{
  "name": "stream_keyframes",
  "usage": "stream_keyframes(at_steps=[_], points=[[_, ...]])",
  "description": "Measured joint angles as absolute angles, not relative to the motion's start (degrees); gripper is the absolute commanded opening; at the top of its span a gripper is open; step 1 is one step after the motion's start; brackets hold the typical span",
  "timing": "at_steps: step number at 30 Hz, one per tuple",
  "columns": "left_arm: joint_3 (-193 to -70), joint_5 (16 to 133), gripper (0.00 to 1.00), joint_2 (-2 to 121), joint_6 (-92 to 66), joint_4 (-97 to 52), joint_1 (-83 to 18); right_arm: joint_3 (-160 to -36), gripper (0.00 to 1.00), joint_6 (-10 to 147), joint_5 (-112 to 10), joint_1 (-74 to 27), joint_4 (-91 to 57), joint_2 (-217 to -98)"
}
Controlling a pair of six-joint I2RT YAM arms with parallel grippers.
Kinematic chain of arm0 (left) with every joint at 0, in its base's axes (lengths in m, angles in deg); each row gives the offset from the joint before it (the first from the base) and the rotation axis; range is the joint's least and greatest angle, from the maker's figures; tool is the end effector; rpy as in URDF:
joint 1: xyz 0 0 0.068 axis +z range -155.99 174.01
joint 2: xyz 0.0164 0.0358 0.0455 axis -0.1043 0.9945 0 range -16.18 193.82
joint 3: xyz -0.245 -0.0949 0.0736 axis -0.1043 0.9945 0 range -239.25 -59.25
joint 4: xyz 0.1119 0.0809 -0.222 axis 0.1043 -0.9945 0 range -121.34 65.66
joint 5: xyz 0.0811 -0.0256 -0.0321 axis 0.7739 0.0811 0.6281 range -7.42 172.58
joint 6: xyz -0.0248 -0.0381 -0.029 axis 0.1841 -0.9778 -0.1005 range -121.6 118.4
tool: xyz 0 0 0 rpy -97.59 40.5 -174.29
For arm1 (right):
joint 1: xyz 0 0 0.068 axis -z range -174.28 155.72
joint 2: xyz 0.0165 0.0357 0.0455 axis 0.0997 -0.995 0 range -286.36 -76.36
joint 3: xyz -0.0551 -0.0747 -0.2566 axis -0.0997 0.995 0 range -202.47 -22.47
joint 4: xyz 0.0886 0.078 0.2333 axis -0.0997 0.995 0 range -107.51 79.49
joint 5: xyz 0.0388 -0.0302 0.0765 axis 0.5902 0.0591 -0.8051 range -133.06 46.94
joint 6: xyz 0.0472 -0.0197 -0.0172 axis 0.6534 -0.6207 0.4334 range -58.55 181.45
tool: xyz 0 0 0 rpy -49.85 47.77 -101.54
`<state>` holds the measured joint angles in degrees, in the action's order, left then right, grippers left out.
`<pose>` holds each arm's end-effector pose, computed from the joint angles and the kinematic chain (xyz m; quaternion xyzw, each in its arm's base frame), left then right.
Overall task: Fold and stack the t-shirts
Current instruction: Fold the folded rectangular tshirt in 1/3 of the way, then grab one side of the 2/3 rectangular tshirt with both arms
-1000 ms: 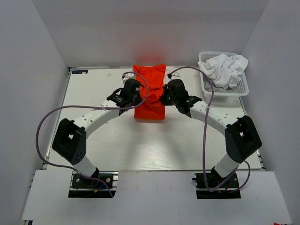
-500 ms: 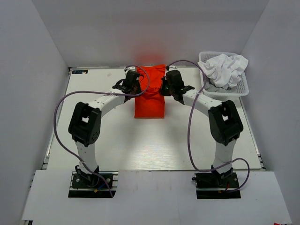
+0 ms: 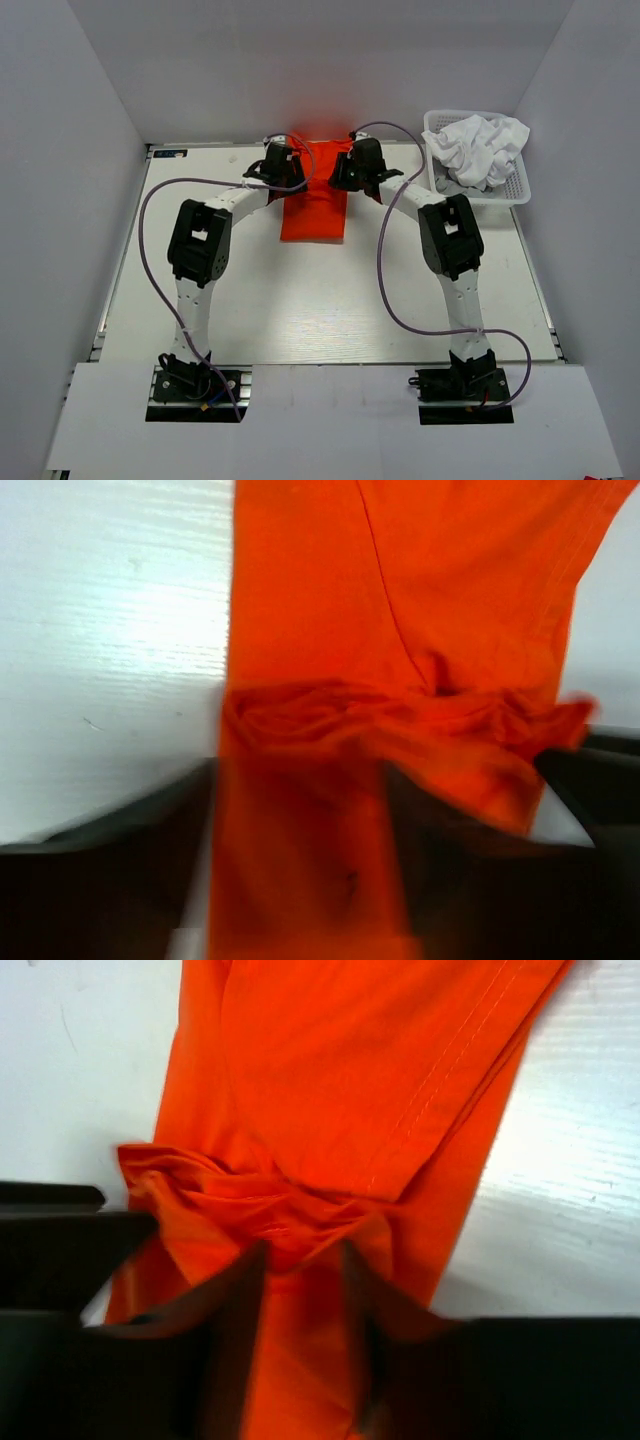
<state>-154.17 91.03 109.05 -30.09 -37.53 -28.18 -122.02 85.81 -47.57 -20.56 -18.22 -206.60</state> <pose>0.4588 -0.1816 0.1822 -0.0793 0.9133 -0.1074 0.3848 0.4711 0.2357 0.1868 -0.0343 0.8648 0.2445 0.4372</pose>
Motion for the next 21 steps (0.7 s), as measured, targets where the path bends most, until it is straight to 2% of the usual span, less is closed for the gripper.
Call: stream_keyframes(at_steps=[1,2,3,4,8,10,16,21], points=[[-154.5,90.6,0.98,109.1,-29.5,-37.9,-27.9,-123.2,0.51,86.2,-48.0,-20.2,-18.0,-207.2],[-155.1,90.3,1.0,109.2,-29.6,-38.3,-27.6,-124.0,0.55,86.3,-48.4,-19.9,-17.9,-207.5],[-155.8,89.8,1.0,109.2,-29.4,-38.6,-27.3,-124.4,0.59,86.6,-49.0,-19.6,-17.7,-207.5],[-156.7,89.5,1.0,109.2,-29.0,-39.0,-27.0,-124.4,0.67,86.8,-49.4,-19.3,-17.7,-207.3],[-157.6,88.7,1.0,108.3,-28.2,-39.6,-26.4,-119.1,0.75,87.6,-50.0,-18.7,-19.2,-203.6],[-154.8,88.2,1.0,106.4,-28.0,-39.0,-26.3,-114.0,0.89,88.2,-50.5,-18.7,-19.2,-199.9],[-135.4,86.4,1.0,92.8,-28.1,-40.7,-27.0,-99.6,0.9,88.8,-53.4,-19.8,-20.7,-188.9],[-122.5,82.9,1.0,84.4,-29.9,-38.6,-27.5,-90.3,0.9,89.6,-55.0,-21.6,-21.2,-184.7]])
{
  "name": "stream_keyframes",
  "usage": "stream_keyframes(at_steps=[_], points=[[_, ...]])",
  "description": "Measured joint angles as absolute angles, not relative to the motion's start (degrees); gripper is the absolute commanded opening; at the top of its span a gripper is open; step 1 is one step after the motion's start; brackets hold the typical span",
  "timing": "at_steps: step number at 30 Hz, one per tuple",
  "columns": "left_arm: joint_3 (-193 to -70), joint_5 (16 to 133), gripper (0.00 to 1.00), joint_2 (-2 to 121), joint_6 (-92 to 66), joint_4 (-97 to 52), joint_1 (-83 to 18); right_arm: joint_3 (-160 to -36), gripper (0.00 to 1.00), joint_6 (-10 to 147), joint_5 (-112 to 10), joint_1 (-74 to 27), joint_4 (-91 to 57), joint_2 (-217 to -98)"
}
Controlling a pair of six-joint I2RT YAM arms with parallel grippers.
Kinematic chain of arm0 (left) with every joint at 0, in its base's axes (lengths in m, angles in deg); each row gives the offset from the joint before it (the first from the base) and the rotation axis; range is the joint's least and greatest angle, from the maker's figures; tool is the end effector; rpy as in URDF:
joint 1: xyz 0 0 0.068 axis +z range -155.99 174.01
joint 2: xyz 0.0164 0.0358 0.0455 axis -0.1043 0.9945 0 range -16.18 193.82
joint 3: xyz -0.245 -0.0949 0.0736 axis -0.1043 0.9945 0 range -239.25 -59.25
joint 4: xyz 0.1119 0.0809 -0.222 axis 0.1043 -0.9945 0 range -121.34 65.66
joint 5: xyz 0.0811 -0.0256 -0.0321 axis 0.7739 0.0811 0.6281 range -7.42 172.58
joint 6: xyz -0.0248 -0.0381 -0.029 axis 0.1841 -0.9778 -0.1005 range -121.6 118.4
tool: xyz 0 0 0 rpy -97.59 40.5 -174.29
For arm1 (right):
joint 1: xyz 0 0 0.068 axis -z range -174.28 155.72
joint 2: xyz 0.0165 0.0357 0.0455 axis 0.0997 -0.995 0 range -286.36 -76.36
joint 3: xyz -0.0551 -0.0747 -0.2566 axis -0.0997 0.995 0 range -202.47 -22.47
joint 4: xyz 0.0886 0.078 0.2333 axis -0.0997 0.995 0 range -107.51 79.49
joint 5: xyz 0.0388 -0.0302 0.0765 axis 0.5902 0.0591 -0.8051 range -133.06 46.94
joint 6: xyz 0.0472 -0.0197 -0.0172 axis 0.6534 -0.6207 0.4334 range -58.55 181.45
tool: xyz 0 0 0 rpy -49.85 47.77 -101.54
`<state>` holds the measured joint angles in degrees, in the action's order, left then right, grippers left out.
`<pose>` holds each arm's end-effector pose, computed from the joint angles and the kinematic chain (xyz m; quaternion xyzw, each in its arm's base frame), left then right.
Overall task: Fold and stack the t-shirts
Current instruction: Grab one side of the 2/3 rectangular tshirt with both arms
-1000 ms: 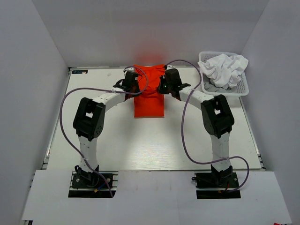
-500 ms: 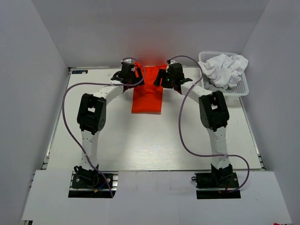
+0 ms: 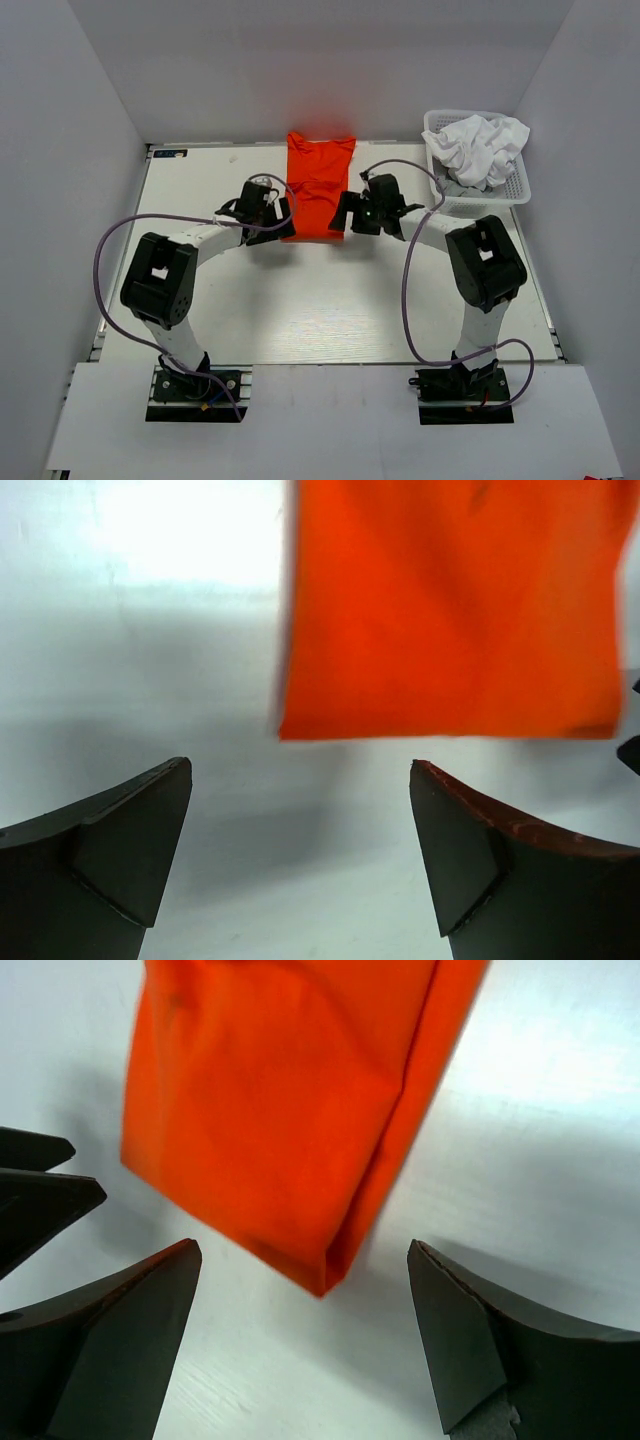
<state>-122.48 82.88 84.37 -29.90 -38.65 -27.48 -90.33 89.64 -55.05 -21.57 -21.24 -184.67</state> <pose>0.3421 -0.1346 0.1864 -0.0568 0.9427 -0.1361 0.2991 0.3659 0.1970 0.1857 -0.0399 0.8893 0.2902 0.3512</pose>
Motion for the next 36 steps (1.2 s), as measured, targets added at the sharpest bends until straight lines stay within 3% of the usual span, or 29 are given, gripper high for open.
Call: stream_keyframes(at_steps=[5,8,15,18,19,22,23,24,30,36], points=[[-117.7,81.9,1.0,84.5,-31.0,-37.4,-27.3,-87.1,0.9,90.7,-55.6,-22.6,-21.6,-185.1],[-118.5,82.5,0.91,85.4,-31.0,-35.4,-27.3,-87.6,0.88,90.9,-55.6,-22.5,-21.8,-186.1],[-119.5,81.9,0.69,88.2,-30.0,-31.6,-27.6,-87.7,0.71,91.5,-56.5,-22.4,-23.0,-187.0],[-119.5,81.0,0.5,89.1,-29.9,-30.0,-27.6,-87.7,0.57,91.7,-57.4,-22.4,-24.0,-188.0],[-119.6,80.6,0.4,89.5,-29.7,-29.3,-27.6,-87.7,0.35,91.9,-57.8,-22.4,-24.3,-188.2],[-120.1,79.1,0.18,90.9,-29.5,-28.2,-27.6,-87.7,0.08,92.3,-58.4,-22.4,-25.2,-189.0],[-120.3,78.7,0.0,91.2,-29.7,-27.8,-27.6,-87.7,0.04,92.3,-58.6,-22.4,-25.3,-189.3],[-120.4,78.5,0.0,91.6,-29.8,-27.7,-27.6,-87.7,0.0,92.2,-58.6,-22.4,-25.3,-189.5],[-120.9,76.6,0.0,91.7,-29.2,-28.4,-27.6,-88.1,0.0,91.6,-58.9,-22.4,-24.9,-189.5],[-117.6,74.4,0.0,84.0,-29.9,-33.9,-28.3,-86.2,0.0,90.8,-61.7,-22.6,-19.3,-182.7]])
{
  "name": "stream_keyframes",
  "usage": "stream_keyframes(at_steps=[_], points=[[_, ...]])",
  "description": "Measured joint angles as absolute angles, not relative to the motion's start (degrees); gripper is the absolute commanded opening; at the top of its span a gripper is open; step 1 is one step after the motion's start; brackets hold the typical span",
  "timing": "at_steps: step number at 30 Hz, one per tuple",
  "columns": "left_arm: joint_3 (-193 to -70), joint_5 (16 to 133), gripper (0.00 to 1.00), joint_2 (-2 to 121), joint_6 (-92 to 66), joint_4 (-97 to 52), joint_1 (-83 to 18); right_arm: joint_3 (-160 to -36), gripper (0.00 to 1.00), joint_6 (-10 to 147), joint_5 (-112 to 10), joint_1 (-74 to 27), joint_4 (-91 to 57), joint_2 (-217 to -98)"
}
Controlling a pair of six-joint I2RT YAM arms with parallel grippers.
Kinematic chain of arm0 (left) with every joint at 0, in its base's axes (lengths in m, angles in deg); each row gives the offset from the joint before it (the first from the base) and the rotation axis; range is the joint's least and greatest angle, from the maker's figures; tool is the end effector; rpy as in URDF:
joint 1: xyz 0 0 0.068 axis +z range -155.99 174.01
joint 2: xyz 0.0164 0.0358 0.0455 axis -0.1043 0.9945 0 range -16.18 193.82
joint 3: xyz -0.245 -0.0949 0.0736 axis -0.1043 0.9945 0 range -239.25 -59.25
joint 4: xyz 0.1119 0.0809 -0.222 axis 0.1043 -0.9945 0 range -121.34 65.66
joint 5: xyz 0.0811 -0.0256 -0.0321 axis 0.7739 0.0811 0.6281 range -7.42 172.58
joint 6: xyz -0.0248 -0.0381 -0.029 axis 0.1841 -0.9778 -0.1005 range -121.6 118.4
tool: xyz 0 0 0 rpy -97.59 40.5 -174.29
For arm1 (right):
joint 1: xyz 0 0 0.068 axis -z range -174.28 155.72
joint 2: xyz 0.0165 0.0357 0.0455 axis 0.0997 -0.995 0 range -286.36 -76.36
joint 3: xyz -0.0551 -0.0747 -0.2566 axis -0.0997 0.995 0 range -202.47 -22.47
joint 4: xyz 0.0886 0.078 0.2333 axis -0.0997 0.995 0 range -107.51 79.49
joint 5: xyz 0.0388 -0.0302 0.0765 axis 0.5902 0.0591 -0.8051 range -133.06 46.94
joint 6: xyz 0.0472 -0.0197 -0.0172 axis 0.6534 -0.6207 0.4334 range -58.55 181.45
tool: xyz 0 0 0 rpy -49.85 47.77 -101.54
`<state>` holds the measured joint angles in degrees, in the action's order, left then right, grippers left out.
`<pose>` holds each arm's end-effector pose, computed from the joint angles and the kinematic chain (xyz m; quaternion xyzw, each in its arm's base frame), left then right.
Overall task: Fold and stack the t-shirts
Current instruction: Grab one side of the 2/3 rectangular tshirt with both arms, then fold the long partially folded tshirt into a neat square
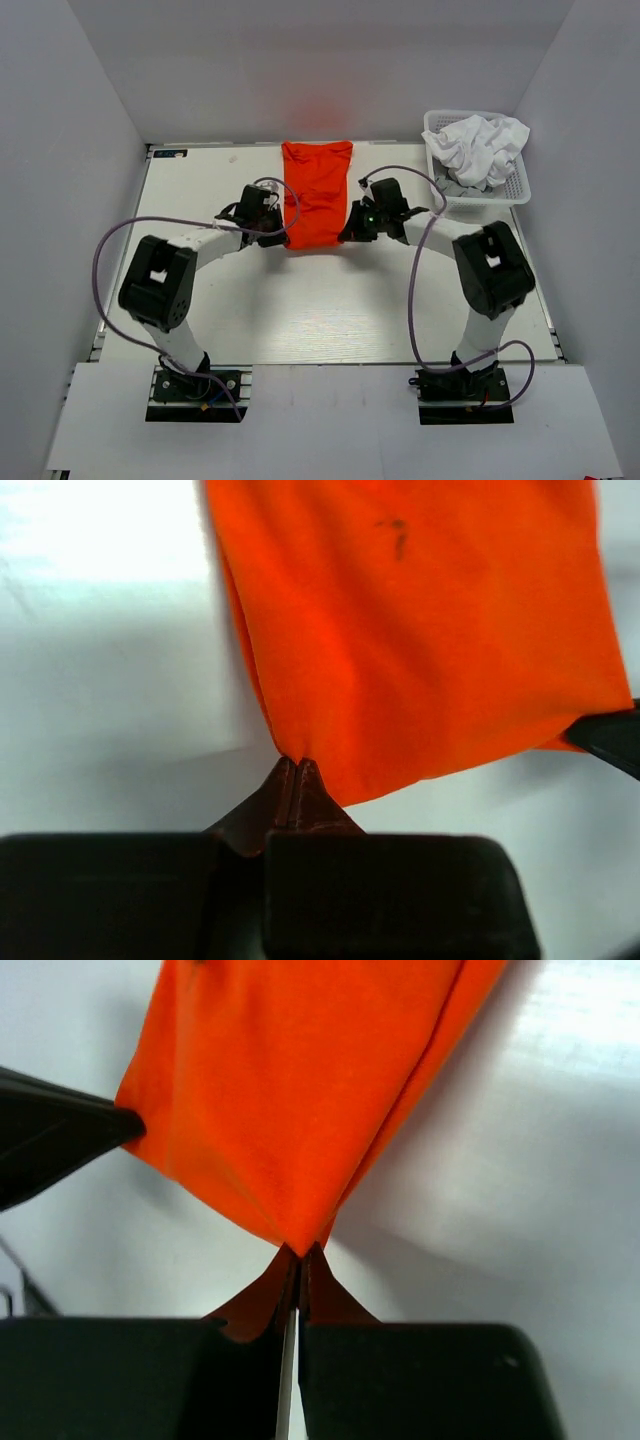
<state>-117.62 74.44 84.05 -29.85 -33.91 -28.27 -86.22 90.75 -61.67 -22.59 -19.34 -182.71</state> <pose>0.3289 -0.1403 0.1692 -0.0255 0.9414 -0.2012 0.2693 0.3440 0.1981 0.1747 -0.0597 0.8977 0.3269 0.2893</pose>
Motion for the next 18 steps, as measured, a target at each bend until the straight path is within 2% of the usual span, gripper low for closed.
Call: stream_keyframes(at_steps=[13,18], points=[[-111.9,64.2,0.0,50.8,-34.1,-50.0,-33.5,-83.4,0.0,81.5,-71.5,-25.1,9.1,-156.4],[-111.9,60.7,0.0,45.1,-34.7,-52.9,-33.8,-83.3,0.0,80.4,-76.3,-25.1,12.7,-149.9]])
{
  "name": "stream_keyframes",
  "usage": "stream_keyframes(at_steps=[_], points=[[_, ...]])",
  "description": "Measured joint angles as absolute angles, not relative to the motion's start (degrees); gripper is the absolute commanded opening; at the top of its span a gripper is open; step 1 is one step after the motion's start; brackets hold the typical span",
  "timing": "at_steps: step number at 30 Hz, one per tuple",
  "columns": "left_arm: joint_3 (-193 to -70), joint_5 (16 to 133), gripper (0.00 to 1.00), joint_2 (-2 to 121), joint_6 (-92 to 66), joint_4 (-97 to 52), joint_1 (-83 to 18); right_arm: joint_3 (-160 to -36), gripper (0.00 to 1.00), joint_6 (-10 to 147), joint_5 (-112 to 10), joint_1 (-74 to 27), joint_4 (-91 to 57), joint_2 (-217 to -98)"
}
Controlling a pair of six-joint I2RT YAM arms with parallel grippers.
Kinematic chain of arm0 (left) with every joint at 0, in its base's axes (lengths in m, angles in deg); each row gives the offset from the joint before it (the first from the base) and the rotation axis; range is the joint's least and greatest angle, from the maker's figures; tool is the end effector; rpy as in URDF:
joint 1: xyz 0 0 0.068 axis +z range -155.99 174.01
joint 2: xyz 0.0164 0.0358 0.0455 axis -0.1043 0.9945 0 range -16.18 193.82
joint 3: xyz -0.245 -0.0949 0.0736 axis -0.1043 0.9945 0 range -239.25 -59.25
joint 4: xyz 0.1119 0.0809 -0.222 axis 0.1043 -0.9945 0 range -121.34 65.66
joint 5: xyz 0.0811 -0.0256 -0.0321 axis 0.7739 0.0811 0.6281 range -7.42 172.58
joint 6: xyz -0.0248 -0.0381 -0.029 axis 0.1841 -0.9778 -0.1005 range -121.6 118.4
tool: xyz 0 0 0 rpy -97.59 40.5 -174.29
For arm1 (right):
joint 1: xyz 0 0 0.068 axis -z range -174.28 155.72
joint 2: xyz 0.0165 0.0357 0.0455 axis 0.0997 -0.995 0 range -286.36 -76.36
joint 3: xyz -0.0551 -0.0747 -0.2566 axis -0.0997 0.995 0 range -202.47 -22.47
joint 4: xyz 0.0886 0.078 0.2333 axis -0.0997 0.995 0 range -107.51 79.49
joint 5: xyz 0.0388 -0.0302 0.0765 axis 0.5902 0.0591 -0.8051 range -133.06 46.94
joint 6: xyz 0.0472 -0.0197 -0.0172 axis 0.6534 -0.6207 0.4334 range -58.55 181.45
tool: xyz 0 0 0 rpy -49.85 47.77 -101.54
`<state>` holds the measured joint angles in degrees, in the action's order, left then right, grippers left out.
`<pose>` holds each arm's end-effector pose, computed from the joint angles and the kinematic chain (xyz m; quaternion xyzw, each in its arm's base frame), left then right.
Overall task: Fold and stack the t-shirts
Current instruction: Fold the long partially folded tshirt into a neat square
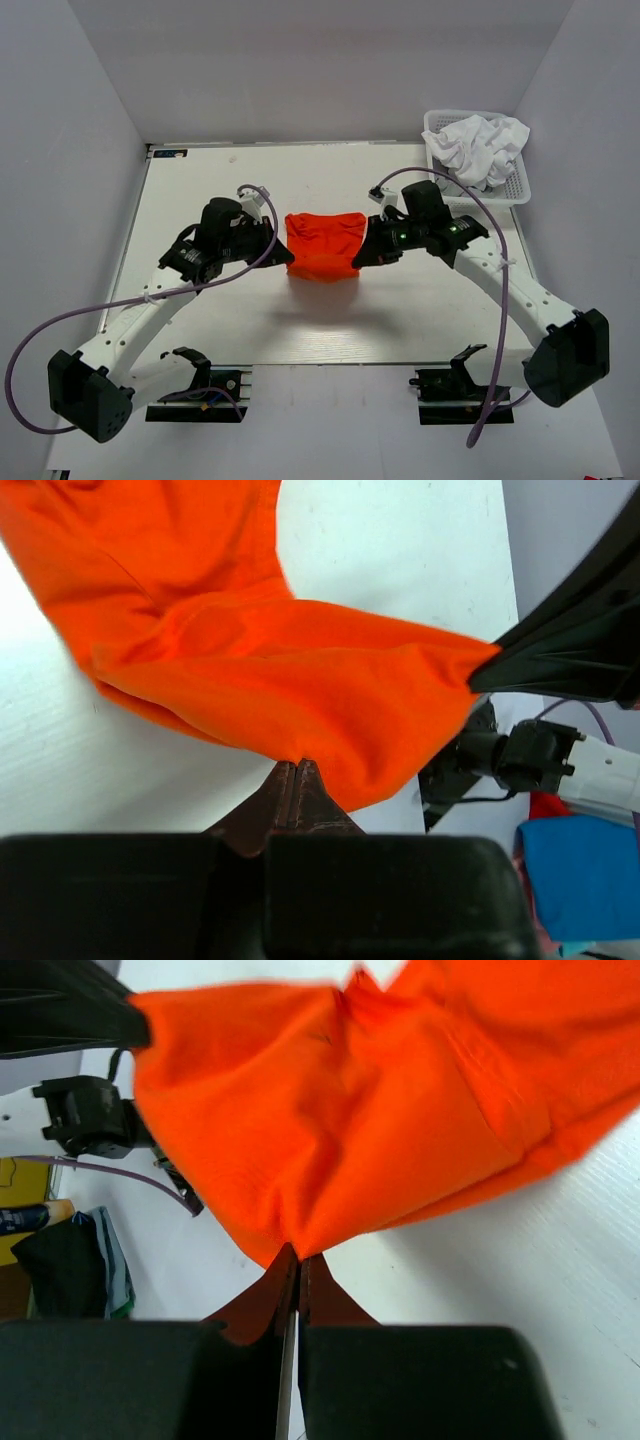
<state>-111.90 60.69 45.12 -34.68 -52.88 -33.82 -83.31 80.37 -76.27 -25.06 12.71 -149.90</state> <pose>0.1969 -0.1191 0.3030 0.0442 0.8823 -0.3680 0.2902 0.2249 0.1566 0.3006 -0.2044 0.8620 0.3986 0.2372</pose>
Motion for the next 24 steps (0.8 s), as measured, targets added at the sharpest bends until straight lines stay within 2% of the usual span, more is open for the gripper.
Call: stream_keyframes(at_steps=[9,24], points=[[-111.9,61.7,0.0,45.3,-35.9,-53.1,-34.0,-83.1,0.0,81.1,-74.8,-24.5,12.8,-148.3],[-121.1,76.8,0.0,64.1,-36.7,-44.3,-33.3,-94.9,0.0,83.4,-68.4,-19.6,12.3,-165.1]])
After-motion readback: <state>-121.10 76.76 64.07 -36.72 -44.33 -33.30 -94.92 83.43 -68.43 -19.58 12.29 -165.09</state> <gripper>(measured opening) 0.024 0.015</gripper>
